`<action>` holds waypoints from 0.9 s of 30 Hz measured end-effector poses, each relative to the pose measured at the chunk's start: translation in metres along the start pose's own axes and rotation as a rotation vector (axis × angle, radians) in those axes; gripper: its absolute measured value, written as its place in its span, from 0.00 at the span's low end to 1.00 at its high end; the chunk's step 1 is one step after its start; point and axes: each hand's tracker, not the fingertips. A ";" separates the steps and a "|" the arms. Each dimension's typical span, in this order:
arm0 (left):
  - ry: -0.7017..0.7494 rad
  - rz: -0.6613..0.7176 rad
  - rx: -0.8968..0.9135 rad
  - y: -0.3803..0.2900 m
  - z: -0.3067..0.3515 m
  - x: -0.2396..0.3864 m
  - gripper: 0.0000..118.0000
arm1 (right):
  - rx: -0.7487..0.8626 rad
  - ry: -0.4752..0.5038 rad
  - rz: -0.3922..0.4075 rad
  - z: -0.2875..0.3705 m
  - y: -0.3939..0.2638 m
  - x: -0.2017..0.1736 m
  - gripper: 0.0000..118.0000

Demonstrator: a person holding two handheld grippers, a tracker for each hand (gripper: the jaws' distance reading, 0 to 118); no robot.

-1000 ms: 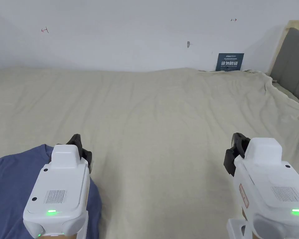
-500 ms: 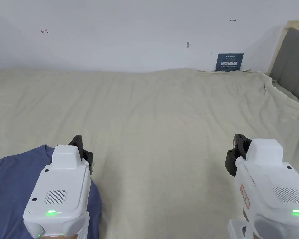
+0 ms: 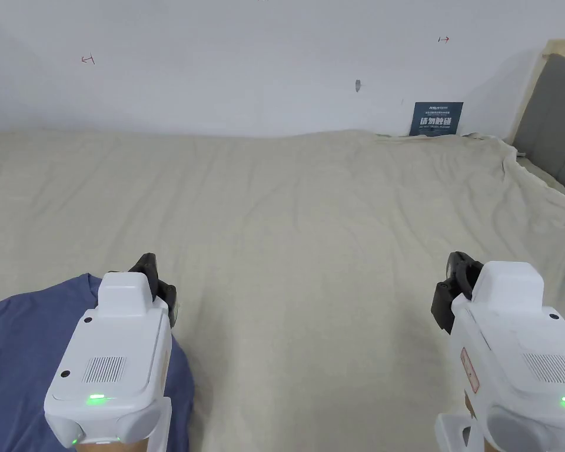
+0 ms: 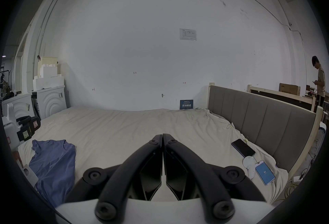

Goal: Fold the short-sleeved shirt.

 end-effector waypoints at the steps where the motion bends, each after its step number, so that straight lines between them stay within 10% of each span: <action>1: 0.001 -0.002 0.000 0.000 0.000 0.000 0.00 | 0.000 0.000 0.000 0.000 0.000 0.000 0.00; 27: 0.252 -0.009 0.014 0.004 0.033 -0.105 0.00 | 0.049 0.238 0.048 -0.031 0.017 -0.098 0.00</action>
